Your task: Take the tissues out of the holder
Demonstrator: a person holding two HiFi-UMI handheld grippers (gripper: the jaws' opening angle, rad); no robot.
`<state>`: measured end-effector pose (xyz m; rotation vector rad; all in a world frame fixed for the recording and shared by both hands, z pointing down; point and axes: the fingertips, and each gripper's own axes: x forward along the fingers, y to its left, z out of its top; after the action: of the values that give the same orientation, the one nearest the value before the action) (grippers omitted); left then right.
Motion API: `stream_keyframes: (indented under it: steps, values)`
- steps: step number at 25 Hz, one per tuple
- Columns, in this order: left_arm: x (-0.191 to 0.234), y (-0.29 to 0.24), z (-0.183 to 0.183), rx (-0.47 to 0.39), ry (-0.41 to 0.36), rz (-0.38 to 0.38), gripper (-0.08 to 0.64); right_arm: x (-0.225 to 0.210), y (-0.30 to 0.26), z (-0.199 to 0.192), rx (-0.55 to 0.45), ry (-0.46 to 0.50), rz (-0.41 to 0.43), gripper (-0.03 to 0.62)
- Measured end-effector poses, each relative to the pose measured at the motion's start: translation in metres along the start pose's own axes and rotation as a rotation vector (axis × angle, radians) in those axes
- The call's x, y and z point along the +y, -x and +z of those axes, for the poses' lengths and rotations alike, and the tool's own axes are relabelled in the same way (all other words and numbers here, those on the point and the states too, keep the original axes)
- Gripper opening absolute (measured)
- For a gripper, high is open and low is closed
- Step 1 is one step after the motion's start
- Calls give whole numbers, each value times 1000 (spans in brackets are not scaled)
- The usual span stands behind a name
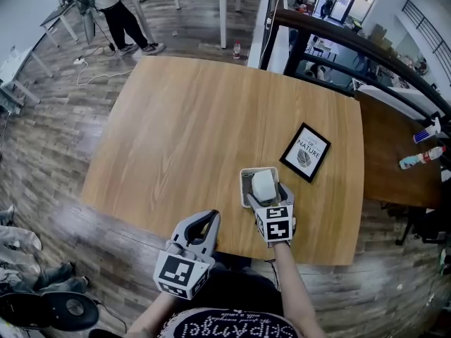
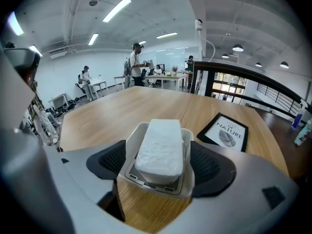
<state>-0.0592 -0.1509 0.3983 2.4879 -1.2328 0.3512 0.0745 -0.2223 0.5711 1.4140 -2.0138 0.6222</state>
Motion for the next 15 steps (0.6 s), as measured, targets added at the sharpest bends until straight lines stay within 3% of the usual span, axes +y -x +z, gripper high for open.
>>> stream_keyframes:
  steps: [4,13,15]
  values:
    - [1,1,2,-1,-1,3,5,4,-18,-12,64,-7,31,397]
    - [3,1,1,-2,2,13,5,3,-31,-23,192,114,-89,387]
    - [2,1,2,-4,2,14,5,0,-30,-24,203,134,-98,308]
